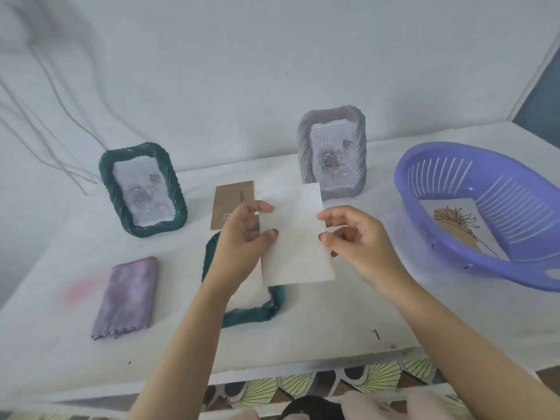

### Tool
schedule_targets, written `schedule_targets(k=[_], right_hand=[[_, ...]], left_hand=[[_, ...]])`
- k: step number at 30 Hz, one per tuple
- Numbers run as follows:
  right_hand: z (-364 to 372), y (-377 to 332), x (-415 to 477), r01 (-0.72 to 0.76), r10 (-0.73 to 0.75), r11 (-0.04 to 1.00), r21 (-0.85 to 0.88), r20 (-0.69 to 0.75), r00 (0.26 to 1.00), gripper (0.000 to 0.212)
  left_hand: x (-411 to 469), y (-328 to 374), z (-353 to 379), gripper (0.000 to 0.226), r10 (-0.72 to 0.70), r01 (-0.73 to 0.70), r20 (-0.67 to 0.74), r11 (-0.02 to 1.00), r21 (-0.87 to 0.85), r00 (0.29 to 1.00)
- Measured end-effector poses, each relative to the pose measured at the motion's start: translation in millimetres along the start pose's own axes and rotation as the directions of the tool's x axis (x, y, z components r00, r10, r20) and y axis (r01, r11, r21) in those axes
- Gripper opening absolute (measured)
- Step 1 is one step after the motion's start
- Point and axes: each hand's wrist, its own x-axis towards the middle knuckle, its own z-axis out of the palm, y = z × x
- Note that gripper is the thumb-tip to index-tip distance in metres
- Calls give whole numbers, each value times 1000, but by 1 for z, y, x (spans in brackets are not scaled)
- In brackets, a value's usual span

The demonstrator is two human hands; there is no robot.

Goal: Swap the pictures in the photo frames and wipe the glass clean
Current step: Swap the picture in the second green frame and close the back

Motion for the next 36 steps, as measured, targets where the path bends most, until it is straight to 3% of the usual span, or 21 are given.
schedule_targets(k=[6,10,18,29,36], right_hand=[[43,14,5,-85,86,996,-42,47,995,27],[65,22,6,-118,123,986,-122,40,992,23],[90,36,14,-62,80,940,-336,40,996,20],[95,48,15,95,0,823,-560,167,986,28],[94,54,12,146,-19,766,-626,205,979,34]], left_hand=[[-12,-21,-42,32,-74,75,-17,996,44,997],[-15,-38,-58,32,-104,120,-109,982,148,988],[-15,-60,-78,22,-79,172,-258,917,359,963],[-25,-71,-88,25,64,54,-156,754,655,986],[-25,-76,-93,33,62,28,-105,722,691,993]])
